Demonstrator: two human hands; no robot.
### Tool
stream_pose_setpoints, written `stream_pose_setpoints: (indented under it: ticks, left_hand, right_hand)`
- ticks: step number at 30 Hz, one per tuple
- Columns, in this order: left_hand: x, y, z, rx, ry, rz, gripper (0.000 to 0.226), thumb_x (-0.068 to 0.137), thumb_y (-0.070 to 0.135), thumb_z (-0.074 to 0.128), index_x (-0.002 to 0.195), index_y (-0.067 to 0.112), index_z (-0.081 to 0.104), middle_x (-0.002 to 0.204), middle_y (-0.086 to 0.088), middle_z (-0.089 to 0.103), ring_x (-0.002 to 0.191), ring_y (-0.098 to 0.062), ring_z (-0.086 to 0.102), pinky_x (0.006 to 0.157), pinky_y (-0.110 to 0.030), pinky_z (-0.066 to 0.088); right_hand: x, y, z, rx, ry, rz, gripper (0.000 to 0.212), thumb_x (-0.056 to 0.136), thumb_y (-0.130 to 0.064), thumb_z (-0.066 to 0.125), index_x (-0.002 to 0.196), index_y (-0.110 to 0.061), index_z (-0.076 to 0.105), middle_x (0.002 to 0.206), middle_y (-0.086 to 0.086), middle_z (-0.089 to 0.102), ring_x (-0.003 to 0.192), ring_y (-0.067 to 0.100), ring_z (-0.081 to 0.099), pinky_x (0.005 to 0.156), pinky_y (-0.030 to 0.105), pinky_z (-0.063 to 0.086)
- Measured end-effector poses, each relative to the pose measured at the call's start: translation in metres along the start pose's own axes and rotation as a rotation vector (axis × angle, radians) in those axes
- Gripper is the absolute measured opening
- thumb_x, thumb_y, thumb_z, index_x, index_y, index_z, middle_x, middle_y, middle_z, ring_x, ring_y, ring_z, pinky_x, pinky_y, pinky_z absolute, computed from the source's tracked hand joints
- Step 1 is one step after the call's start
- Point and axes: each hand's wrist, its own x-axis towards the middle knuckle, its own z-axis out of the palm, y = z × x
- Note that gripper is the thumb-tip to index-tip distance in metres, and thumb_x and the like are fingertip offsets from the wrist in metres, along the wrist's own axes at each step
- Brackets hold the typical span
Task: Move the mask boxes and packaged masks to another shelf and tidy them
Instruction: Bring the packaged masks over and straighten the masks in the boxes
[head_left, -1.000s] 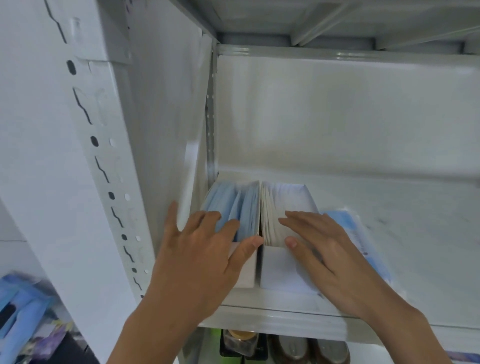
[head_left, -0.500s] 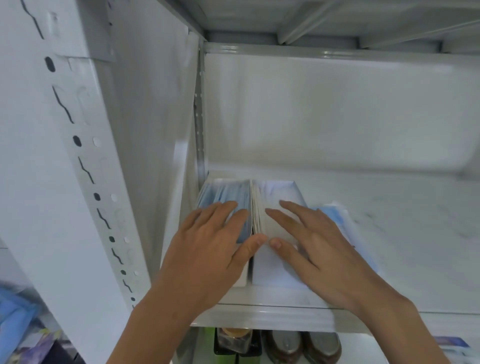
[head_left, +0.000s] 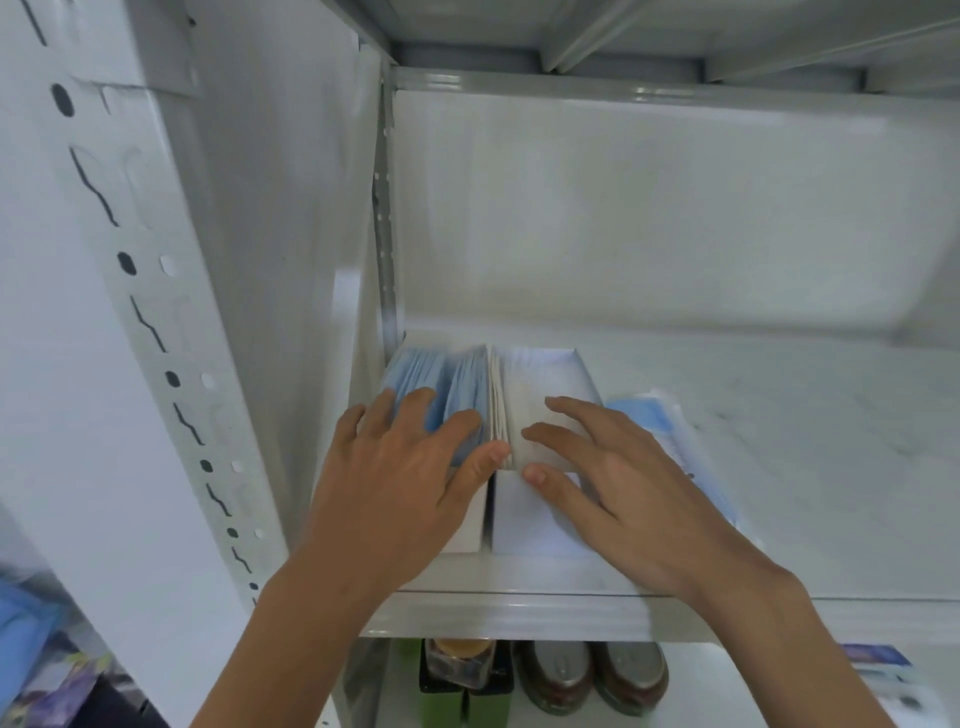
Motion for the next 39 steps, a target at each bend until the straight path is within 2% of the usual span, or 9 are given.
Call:
stream_pose_setpoints:
  ticks: [7,11,14,21,26,29,32,34,39]
  left_hand:
    - [0.002,-0.003,0.001,-0.08,-0.014,0.004,0.075,0.096,0.074,0.006,0.136,0.038,0.057,0.145,-0.005,0.054,0.131,-0.028,0.055,0.099,-0.051,0.051]
    - [-0.001,-0.003,0.001,-0.057,-0.038,0.062,0.071,0.096,0.076,0.007,0.15,0.043,0.04,0.158,-0.003,0.041,0.146,-0.028,0.039,0.112,-0.056,0.039]
    - [0.001,-0.007,0.003,-0.044,-0.062,0.124,0.072,0.094,0.078,0.004,0.149,0.047,0.039,0.157,0.002,0.044,0.148,-0.026,0.037,0.114,-0.057,0.032]
    - [0.005,-0.01,0.005,0.021,-0.074,0.153,0.067,0.098,0.071,0.015,0.139,0.038,0.056,0.139,0.002,0.064,0.127,-0.028,0.061,0.099,-0.057,0.05]
    - [0.004,-0.011,0.007,0.013,-0.04,0.16,0.064,0.098,0.072,0.019,0.139,0.04,0.056,0.139,0.007,0.064,0.128,-0.024,0.061,0.1,-0.053,0.049]
    - [0.003,-0.012,0.008,0.003,-0.03,0.162,0.063,0.098,0.072,0.021,0.14,0.041,0.056,0.139,0.008,0.063,0.129,-0.023,0.06,0.101,-0.053,0.048]
    - [0.003,-0.012,0.009,0.001,-0.009,0.171,0.063,0.098,0.072,0.022,0.138,0.04,0.057,0.138,0.008,0.064,0.127,-0.024,0.062,0.1,-0.053,0.049]
    - [0.003,-0.011,0.008,-0.01,0.006,0.184,0.062,0.098,0.071,0.023,0.136,0.038,0.06,0.135,0.008,0.066,0.124,-0.023,0.064,0.098,-0.052,0.05]
    - [0.004,-0.012,0.009,-0.016,0.02,0.199,0.061,0.099,0.07,0.023,0.138,0.038,0.058,0.137,0.01,0.065,0.125,-0.021,0.063,0.099,-0.052,0.051]
  right_hand:
    - [-0.001,0.001,0.0,0.096,-0.001,0.024,0.064,0.097,-0.069,0.032,0.152,-0.037,0.036,0.167,-0.014,0.014,0.152,0.005,0.009,0.119,0.023,0.015]
    - [-0.002,0.002,0.002,0.117,-0.027,0.035,0.069,0.092,-0.07,0.047,0.153,-0.042,0.032,0.168,-0.02,0.004,0.155,0.006,-0.003,0.124,0.03,0.012]
    - [0.002,0.005,0.004,0.102,-0.015,0.021,0.07,0.09,-0.062,0.06,0.152,-0.04,0.035,0.167,-0.019,0.01,0.155,0.007,0.002,0.121,0.025,0.014]
    - [0.003,0.007,0.011,0.138,0.043,-0.007,0.069,0.089,-0.059,0.063,0.151,-0.04,0.037,0.166,-0.022,0.01,0.151,0.001,0.012,0.113,0.016,0.016]
    - [-0.002,0.017,-0.003,0.416,0.122,0.051,0.068,0.081,-0.065,0.064,0.144,-0.047,0.046,0.161,-0.033,0.016,0.145,-0.016,0.015,0.103,-0.002,0.018]
    - [-0.005,0.047,-0.014,0.455,0.343,0.235,0.056,0.091,-0.062,0.052,0.137,-0.033,0.059,0.149,-0.022,0.046,0.141,-0.004,0.037,0.113,0.011,0.027]
    - [-0.011,0.078,-0.014,0.262,0.143,0.496,0.061,0.095,-0.052,0.058,0.148,-0.023,0.048,0.152,-0.002,0.046,0.14,0.018,0.042,0.108,0.025,0.031]
    - [-0.014,0.086,-0.002,0.279,0.004,0.581,0.06,0.098,-0.041,0.059,0.151,-0.018,0.041,0.155,0.004,0.042,0.131,0.019,0.047,0.096,0.02,0.031]
    - [-0.007,0.087,0.015,0.309,0.082,0.561,0.049,0.101,-0.031,0.057,0.145,-0.011,0.048,0.147,0.007,0.049,0.117,0.015,0.049,0.09,0.016,0.028]
